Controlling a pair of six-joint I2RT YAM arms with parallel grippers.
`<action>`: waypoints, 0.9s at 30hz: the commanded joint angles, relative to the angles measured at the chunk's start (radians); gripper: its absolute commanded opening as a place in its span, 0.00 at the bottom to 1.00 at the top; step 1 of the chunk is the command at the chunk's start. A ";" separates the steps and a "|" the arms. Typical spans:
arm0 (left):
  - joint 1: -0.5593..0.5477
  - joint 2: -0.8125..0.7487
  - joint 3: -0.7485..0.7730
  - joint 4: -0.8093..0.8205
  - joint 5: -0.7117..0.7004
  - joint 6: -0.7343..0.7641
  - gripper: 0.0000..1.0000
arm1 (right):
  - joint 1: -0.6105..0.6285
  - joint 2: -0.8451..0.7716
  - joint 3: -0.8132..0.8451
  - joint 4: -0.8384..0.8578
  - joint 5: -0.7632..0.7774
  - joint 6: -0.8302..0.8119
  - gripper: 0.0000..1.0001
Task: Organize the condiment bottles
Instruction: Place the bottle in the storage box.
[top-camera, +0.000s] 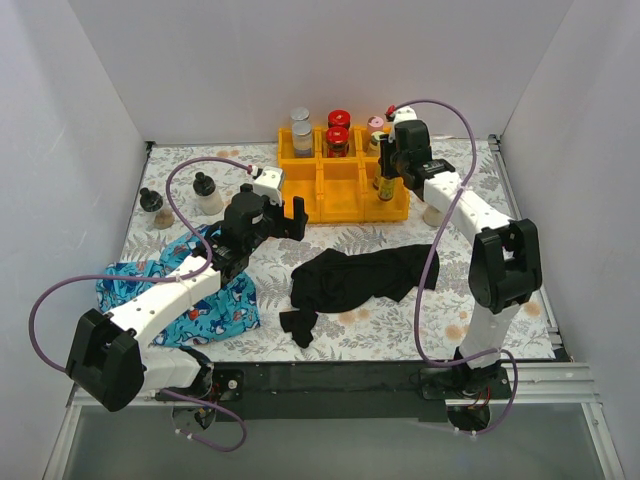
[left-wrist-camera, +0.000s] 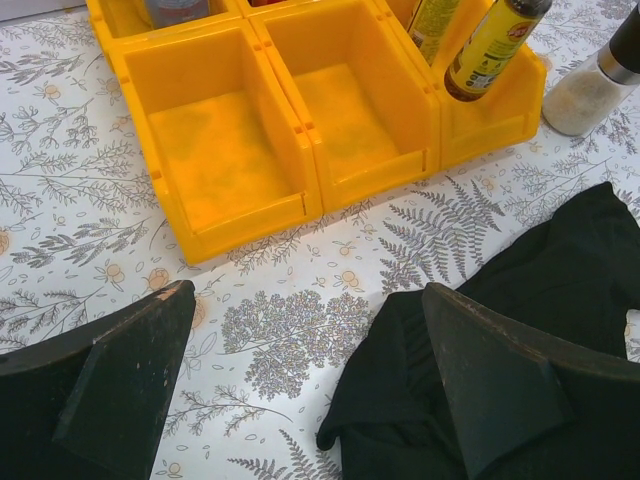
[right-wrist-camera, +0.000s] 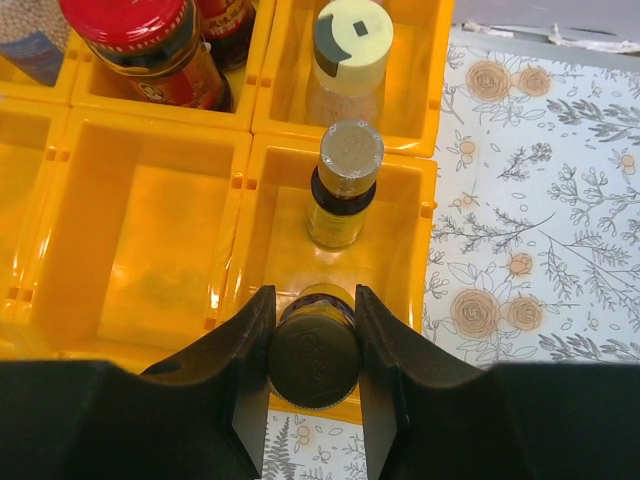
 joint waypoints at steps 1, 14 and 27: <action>0.006 -0.024 0.023 -0.005 0.009 0.008 0.98 | -0.015 0.029 0.092 0.091 0.002 0.024 0.01; 0.013 -0.032 0.022 -0.007 -0.008 0.008 0.98 | -0.046 0.114 0.106 0.120 -0.039 0.083 0.12; 0.018 -0.041 0.022 -0.008 -0.008 0.010 0.98 | -0.047 0.124 0.078 0.137 -0.042 0.103 0.46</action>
